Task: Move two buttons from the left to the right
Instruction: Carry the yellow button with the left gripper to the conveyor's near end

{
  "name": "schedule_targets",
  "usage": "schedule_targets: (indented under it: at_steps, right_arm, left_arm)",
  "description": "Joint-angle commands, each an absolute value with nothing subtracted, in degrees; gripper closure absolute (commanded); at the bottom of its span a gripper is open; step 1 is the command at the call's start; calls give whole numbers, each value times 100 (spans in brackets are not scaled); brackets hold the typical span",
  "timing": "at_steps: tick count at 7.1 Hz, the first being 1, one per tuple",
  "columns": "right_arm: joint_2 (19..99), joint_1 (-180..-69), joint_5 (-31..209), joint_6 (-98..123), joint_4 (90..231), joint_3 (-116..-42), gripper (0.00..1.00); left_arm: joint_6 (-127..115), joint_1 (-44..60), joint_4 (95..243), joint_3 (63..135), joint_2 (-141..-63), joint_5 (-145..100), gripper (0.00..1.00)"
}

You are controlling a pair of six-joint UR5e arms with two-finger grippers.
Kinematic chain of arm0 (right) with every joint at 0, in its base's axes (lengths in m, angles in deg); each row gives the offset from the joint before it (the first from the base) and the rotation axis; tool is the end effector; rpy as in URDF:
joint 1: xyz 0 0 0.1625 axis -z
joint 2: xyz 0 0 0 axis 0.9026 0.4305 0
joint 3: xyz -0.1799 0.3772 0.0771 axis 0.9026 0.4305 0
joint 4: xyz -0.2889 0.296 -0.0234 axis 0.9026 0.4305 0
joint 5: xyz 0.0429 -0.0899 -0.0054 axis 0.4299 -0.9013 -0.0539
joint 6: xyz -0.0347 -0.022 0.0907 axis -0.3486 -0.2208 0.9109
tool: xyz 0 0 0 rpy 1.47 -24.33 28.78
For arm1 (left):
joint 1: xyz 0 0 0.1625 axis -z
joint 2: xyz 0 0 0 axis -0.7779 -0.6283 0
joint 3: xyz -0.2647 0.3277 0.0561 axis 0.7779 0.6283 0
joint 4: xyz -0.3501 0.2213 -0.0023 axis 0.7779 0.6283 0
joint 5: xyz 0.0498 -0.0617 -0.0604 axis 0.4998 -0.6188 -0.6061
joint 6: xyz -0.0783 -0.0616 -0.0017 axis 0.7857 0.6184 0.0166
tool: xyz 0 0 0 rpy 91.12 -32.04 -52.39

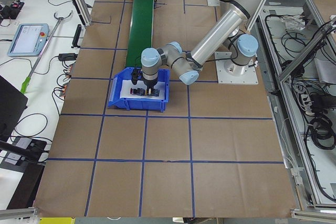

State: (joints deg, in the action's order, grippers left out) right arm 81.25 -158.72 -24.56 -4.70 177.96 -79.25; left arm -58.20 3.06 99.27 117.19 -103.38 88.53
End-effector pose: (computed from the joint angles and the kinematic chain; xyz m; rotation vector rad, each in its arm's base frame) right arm 0.1679 -0.4733 0.4835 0.1272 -3.1331 0.0838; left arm 0.2173 -0.5289 0.2115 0.0461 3.1146 -0.0667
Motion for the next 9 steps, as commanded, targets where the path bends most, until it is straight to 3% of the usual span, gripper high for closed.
schedule_targets:
  at_steps: [1, 5, 9]
  right_arm:
    - [8140, -15872, -2454, -470, 17797, -7922, 0]
    - [8184, -15854, -2453, -470, 17763, -7922, 0]
    - [8228, -15845, -2453, -479, 17745, -7904, 0]
  left_arm:
    - [-5817, 307, 9981, 11612, -10273, 8837, 100]
    - [-5817, 316, 11603, 10823, -9544, 8845, 100]
    - [-5450, 691, 12846, 9583, -9683, 8837, 100]
